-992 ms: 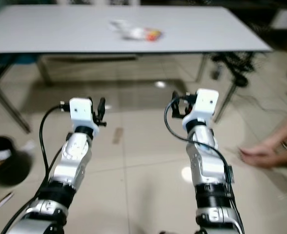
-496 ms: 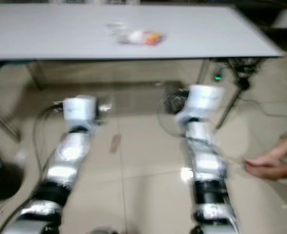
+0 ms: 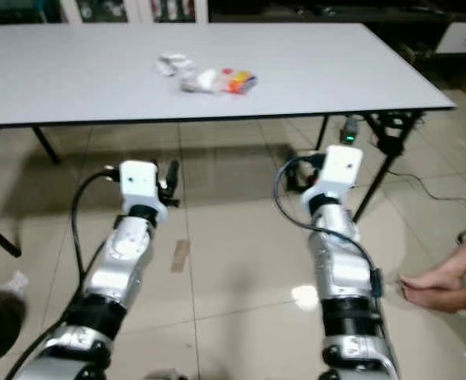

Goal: Picking trash to rubbish bin

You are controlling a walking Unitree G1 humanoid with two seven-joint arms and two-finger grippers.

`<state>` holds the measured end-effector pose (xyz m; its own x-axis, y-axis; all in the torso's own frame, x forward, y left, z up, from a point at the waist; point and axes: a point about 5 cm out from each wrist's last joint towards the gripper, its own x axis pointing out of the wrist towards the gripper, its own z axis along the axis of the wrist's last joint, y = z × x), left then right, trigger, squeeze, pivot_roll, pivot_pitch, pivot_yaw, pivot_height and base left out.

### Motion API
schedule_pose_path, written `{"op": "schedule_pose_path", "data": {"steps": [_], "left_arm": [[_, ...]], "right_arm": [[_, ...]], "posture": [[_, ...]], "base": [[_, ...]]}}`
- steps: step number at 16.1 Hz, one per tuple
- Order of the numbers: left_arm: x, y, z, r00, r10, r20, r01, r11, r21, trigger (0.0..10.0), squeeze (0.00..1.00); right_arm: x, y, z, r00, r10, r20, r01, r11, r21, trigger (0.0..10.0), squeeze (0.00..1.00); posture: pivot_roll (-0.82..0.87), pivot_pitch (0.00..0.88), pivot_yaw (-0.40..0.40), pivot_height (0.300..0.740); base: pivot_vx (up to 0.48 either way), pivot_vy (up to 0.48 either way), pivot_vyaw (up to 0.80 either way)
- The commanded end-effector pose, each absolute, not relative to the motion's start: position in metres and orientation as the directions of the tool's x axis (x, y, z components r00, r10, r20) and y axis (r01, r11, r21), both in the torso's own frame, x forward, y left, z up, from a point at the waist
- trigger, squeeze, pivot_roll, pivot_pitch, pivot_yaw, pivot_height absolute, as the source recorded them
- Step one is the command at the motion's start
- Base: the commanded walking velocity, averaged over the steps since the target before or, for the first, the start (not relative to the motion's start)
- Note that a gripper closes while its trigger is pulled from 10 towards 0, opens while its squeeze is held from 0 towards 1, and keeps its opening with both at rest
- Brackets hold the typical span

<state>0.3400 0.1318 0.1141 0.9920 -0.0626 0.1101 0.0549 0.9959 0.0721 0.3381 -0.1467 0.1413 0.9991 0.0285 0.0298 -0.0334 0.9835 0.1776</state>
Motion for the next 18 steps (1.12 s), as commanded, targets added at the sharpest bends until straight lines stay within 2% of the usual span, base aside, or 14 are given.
{"op": "schedule_pose_path", "data": {"steps": [1,5,13,18], "left_arm": [[0.342,0.128,0.119,0.989,-0.075,0.125,0.066,0.995,0.074,10.0,0.0],[0.342,0.128,0.119,0.989,-0.079,0.125,0.07,0.995,0.077,10.0,0.0],[0.35,0.129,0.154,0.964,-0.095,0.249,0.064,0.989,0.13,10.0,0.0],[0.35,0.13,0.157,0.961,-0.101,0.257,0.066,0.988,0.141,10.0,0.0]], "right_arm": [[0.34,-0.151,0.147,0.999,0.021,0.046,-0.029,0.983,0.179,10.0,0.0],[0.34,-0.15,0.146,0.999,0.021,0.041,-0.028,0.982,0.187,10.0,0.0],[0.344,-0.159,0.166,0.993,-0.019,0.12,-0.001,0.986,0.168,10.0,0.0],[0.343,-0.158,0.164,0.992,-0.022,0.121,0.002,0.986,0.168,10.0,0.0]], "posture": [[-0.04,0.064,-0.012,0.74],[-0.04,0.061,-0.012,0.74],[-0.04,0.054,-0.01,0.74],[-0.04,0.038,-0.005,0.74]], "base": [[0.48,0.0,0.0],[0.48,0.0,-0.74],[0.48,0.0,0.0],[0.48,0.0,0.0]]}}
